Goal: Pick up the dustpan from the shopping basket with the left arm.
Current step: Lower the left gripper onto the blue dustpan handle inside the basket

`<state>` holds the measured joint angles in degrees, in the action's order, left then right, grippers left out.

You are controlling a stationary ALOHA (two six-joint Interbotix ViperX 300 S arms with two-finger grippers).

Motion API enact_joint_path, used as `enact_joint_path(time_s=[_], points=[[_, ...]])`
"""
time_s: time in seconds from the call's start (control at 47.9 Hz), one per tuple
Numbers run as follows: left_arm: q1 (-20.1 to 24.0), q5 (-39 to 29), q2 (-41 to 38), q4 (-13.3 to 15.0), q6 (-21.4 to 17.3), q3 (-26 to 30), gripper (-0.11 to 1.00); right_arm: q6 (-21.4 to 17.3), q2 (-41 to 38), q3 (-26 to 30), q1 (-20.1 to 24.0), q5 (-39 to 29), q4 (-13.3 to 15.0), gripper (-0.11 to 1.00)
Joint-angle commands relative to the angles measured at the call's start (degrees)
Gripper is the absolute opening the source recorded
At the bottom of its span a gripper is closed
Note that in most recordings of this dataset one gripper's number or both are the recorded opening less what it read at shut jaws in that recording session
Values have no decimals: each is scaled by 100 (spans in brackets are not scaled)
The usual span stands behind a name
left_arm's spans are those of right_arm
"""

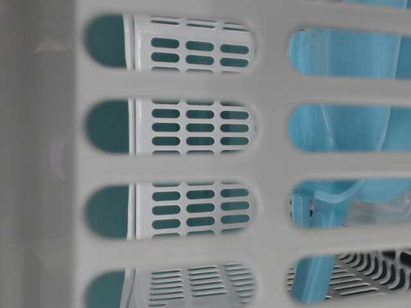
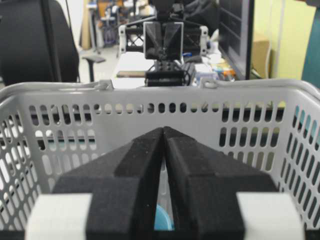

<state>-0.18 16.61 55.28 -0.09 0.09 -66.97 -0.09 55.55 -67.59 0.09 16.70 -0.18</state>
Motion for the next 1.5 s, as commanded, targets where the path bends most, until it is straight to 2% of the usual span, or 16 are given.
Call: enact_joint_path(time_s=[0.0,0.063,0.125,0.271,0.438,0.647,0.855,0.96,1.064,1.231,1.273,1.314,1.481], points=[[-35,-378,-53,-237,193,431,6,-35,-26,97,62,35,-9,0],[-35,-896,-132,-237,308,729,2,-44,0,88,88,-18,-35,4],[-62,-1635,-264,-246,404,1187,0,-44,9,97,114,-114,-44,-1],[-176,-3261,-782,-246,396,2312,0,-44,26,97,176,-272,-44,-1],[-404,-5098,-1854,-246,396,3744,0,-44,35,97,193,-290,-53,-1],[-580,-6776,-3287,-246,387,5159,0,-44,53,97,193,-466,-53,-1],[-729,-7963,-4430,-246,387,6214,0,-193,114,97,202,-615,-62,-1],[-747,-8323,-4834,-246,396,6548,0,-193,123,105,211,-650,-62,-1],[-765,-8490,-5168,-246,404,6724,0,-185,123,97,211,-650,-62,-1],[-765,-8490,-5458,-246,404,6697,2,-193,141,79,211,-642,-62,-1],[-765,-8481,-5511,-246,404,6662,5,-193,149,88,211,-642,-62,-1],[-765,-8473,-5555,-246,466,6636,14,-193,158,79,211,-650,-62,-1],[-835,-8446,-5774,-246,413,6504,65,-193,167,79,211,-650,-62,-1]])
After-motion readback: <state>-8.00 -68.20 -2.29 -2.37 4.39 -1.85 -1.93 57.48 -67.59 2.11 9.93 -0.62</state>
